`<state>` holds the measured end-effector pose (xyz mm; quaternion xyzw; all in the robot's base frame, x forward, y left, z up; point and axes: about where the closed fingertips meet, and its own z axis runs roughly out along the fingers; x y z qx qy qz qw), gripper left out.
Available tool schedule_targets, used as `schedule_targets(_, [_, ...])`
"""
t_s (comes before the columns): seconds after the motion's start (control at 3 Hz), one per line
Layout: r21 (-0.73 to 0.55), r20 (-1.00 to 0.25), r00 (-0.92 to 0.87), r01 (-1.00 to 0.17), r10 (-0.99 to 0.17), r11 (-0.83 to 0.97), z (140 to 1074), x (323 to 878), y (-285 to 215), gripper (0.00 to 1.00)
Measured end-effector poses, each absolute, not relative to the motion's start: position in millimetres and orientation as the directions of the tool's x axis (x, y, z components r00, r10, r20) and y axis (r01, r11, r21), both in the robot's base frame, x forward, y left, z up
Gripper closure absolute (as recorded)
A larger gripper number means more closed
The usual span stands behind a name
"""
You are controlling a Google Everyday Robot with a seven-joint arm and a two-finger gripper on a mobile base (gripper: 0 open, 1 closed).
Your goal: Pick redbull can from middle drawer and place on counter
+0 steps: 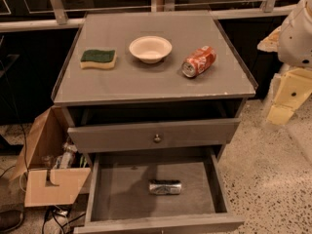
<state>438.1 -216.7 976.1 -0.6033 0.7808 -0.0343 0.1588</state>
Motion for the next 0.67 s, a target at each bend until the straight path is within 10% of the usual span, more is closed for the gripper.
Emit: schedule_targets(0.67, [-0.24, -0.221, -0.214, -0.934, -0.951, 0.266, 957.9, 428.8, -208.1, 0.0])
